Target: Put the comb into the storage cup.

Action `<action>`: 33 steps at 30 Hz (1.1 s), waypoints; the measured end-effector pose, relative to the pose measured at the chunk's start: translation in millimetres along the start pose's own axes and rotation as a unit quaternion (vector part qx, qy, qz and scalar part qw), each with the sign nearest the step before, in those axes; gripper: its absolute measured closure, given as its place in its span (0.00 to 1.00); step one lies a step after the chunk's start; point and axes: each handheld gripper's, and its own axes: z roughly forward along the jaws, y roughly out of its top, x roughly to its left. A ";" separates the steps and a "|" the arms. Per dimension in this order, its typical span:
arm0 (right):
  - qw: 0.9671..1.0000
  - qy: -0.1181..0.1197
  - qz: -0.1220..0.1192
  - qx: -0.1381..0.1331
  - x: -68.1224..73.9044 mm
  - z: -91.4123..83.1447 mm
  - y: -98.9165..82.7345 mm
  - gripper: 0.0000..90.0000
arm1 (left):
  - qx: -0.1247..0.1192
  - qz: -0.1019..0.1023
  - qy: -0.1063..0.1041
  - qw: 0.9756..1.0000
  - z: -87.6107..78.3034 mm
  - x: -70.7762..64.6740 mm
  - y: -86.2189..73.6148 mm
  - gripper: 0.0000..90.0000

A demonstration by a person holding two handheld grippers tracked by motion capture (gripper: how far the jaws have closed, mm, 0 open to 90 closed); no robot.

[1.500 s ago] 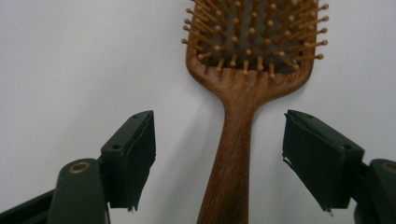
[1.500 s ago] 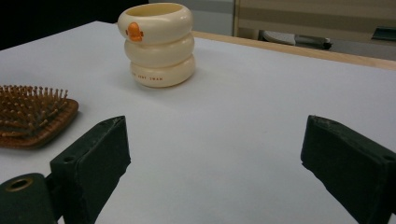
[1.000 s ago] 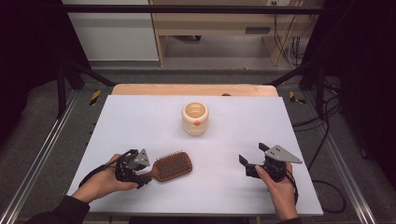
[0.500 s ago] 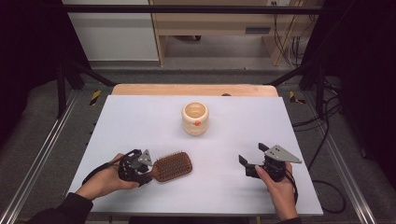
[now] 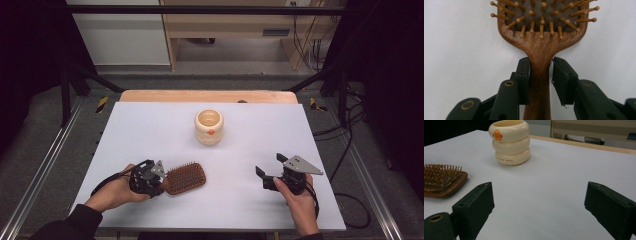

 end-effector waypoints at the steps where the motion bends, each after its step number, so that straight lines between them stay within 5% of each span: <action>1: 1.000 -0.001 0.000 0.000 0.1 0.2 0.0 0.10 | 0.001 -0.001 -0.001 1.000 0.2 -0.2 0.5 0.74; 12: 1.000 0.002 -0.002 0.002 0.7 0.2 0.1 0.10 | 0.005 -0.010 -0.011 1.000 1.6 0.6 1.7 0.80; 22: 1.000 0.003 0.001 -0.001 0.4 -0.3 0.7 0.10 | -0.002 -0.001 0.016 1.000 -1.7 -4.7 2.1 0.81; 29: 1.000 0.004 0.002 -0.005 0.8 -1.4 1.7 0.10 | -0.042 -0.007 0.040 0.998 -9.3 -4.3 2.8 0.81; 33: 1.000 0.004 0.002 -0.008 1.2 -1.8 2.0 0.10 | -0.082 -0.009 0.055 0.995 -10.6 -7.4 3.1 0.81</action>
